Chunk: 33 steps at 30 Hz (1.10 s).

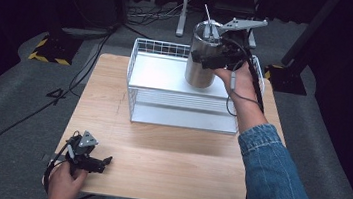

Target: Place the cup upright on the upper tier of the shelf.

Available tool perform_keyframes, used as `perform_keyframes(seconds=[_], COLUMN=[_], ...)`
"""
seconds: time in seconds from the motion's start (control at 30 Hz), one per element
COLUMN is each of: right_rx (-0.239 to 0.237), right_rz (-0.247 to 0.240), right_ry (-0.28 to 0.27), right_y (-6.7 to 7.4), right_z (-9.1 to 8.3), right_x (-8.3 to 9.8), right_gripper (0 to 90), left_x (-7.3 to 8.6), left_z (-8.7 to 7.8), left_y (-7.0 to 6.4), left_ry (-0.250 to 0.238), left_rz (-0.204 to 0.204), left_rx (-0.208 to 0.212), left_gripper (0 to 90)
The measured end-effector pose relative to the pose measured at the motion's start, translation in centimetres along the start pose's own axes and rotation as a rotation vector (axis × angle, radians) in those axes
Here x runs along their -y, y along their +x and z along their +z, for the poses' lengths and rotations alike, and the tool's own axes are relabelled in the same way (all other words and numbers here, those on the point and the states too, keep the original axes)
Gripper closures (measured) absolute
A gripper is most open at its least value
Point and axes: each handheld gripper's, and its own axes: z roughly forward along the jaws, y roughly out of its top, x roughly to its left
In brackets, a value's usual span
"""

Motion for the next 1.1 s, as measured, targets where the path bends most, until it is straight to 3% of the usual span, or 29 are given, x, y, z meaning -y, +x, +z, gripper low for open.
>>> perform_keyframes(seconds=[0.17,0.5,1.1], right_rx=[0.024,0.030,0.022], right_rz=[0.005,0.049,0.065], right_ry=[0.005,0.001,0.029], right_y=[-1.3,-3.0,-3.7], right_z=[1.0,2.1,3.0], right_x=[-0.5,0.0,1.0], right_gripper=[3.8,3.8,3.8], left_x=[0.0,0.0,0.0], left_z=[0.0,0.0,0.0], left_y=[0.0,0.0,0.0], left_ry=[0.003,0.003,0.000], left_rz=[0.000,0.001,0.000], left_rx=[0.000,-0.001,-0.001], left_gripper=[0.5,0.5,0.5])
